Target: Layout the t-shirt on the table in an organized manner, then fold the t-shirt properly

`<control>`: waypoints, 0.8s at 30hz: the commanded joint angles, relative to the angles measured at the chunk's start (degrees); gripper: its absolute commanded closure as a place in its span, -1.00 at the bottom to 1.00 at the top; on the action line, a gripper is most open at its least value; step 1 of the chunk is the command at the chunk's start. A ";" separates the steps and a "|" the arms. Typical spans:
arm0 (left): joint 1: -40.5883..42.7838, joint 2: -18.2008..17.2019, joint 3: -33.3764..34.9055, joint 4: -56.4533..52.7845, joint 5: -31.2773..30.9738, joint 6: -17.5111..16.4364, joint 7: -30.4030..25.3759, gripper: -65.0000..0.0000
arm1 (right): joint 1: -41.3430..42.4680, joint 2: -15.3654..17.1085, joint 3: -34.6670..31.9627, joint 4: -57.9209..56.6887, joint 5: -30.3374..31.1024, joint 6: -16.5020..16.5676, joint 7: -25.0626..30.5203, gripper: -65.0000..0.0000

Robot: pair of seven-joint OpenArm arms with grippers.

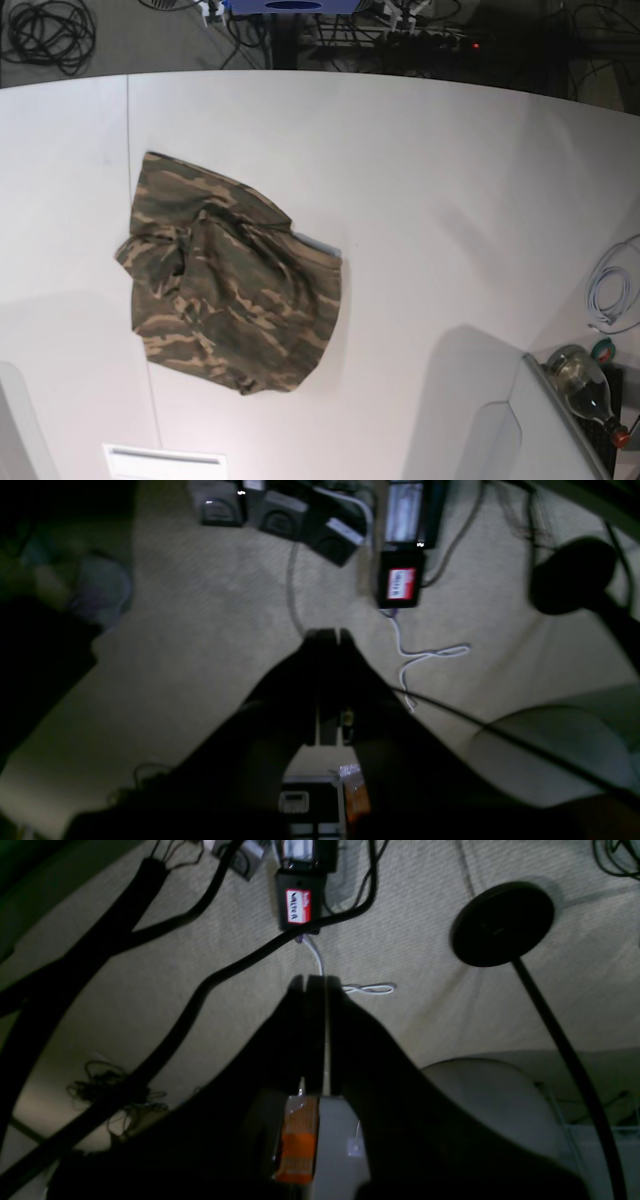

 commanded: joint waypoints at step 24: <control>6.40 -4.33 0.76 0.73 6.67 0.28 -16.14 1.00 | -4.26 4.25 -0.27 0.07 -0.06 0.43 7.08 0.98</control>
